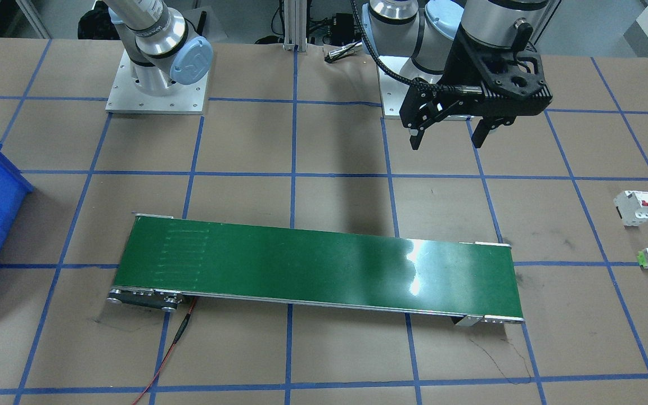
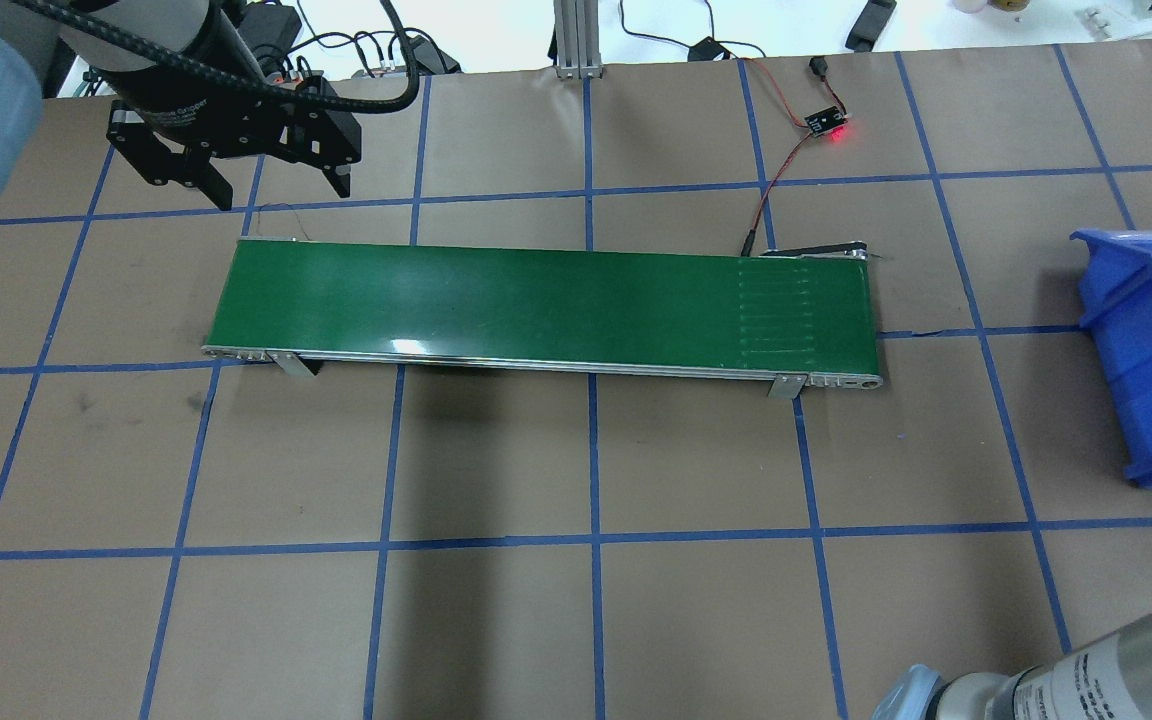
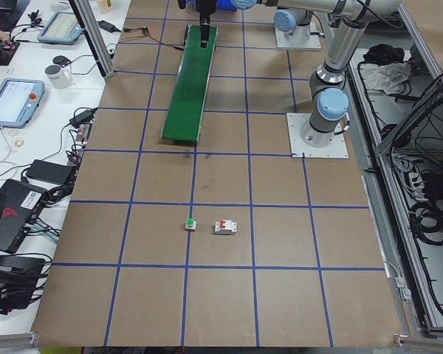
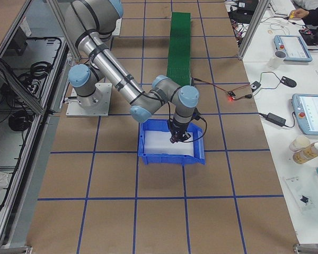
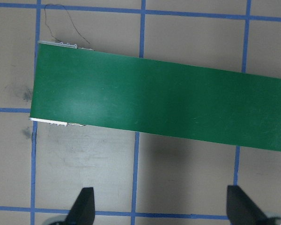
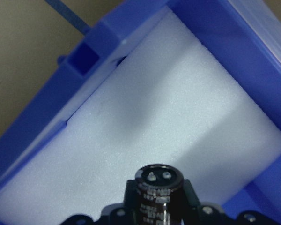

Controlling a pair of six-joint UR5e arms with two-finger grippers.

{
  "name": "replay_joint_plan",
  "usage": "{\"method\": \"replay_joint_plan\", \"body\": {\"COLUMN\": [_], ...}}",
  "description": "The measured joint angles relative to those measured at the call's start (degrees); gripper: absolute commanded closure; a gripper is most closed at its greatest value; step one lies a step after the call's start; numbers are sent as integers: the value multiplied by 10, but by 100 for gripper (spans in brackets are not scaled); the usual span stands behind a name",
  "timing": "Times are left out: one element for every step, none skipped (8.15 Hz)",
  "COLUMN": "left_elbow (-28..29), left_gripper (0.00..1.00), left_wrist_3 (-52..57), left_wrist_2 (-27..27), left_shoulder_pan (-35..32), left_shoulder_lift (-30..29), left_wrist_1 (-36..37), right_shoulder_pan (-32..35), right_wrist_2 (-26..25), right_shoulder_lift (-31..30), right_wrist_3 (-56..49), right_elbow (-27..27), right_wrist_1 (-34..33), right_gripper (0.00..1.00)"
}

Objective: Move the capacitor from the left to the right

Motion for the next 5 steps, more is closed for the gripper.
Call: {"method": "replay_joint_plan", "body": {"left_elbow": [0,-1,-1,-2,-2], "left_gripper": [0,0,0,0,0], "left_wrist_3": [0,0,0,0,1], "left_wrist_2": [0,0,0,0,0], "left_shoulder_pan": [0,0,0,0,0], "left_shoulder_lift": [2,2,3,3,3], "left_wrist_1": [0,0,0,-1,-1], "right_shoulder_pan": [-2,-2,-2,2,13], "right_wrist_2": [1,0,1,7,23], "right_shoulder_lift": [11,9,-5,-32,-66], "right_wrist_3": [-11,-12,-10,-7,13], "right_elbow": [3,5,5,2,-2], "right_wrist_1": [-11,-13,-5,25,71], "right_gripper": [0,0,0,0,0]}}
